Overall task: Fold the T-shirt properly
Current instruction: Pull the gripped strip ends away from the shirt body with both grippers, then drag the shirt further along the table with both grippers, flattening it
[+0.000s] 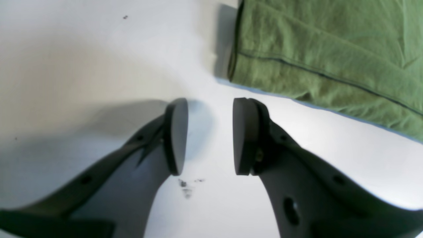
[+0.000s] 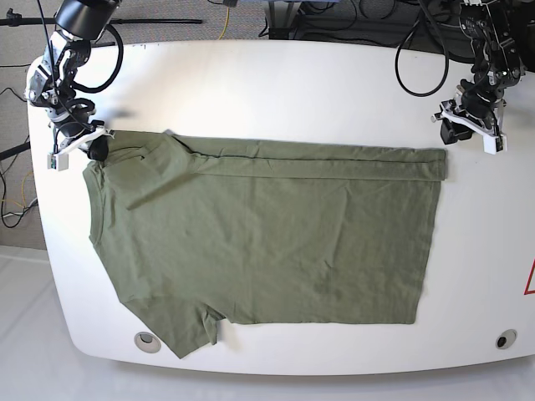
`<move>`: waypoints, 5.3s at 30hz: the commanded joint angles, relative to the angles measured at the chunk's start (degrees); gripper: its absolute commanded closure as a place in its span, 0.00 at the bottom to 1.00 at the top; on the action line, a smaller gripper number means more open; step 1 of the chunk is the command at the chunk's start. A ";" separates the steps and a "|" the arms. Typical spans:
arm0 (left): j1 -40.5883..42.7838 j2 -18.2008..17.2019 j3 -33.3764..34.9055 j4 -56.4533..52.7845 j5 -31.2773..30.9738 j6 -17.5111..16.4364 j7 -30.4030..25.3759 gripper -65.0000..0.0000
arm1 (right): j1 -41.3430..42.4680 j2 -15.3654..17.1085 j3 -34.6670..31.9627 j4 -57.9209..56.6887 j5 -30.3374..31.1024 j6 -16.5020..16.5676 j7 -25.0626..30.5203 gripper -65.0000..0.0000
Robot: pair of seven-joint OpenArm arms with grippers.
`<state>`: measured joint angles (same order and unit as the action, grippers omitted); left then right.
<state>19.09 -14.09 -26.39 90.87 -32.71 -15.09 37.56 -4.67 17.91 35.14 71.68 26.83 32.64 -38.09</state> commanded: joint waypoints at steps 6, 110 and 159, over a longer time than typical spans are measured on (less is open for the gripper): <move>-1.67 -0.22 -0.19 0.17 -0.65 -2.30 -0.60 0.68 | -0.24 0.61 -0.26 0.16 -1.41 -0.18 -1.81 1.00; 2.85 -1.63 1.50 -2.59 -3.71 -7.19 -1.04 1.00 | -7.17 -0.38 -0.33 12.99 0.49 1.87 -4.69 1.00; 20.06 -2.42 -6.32 7.75 -5.07 -9.38 0.82 1.00 | -26.09 -3.93 0.64 25.37 2.07 1.82 -6.41 1.00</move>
<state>37.71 -15.62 -31.29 97.69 -37.34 -23.66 39.16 -28.88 13.87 35.14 95.61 28.75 34.30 -43.83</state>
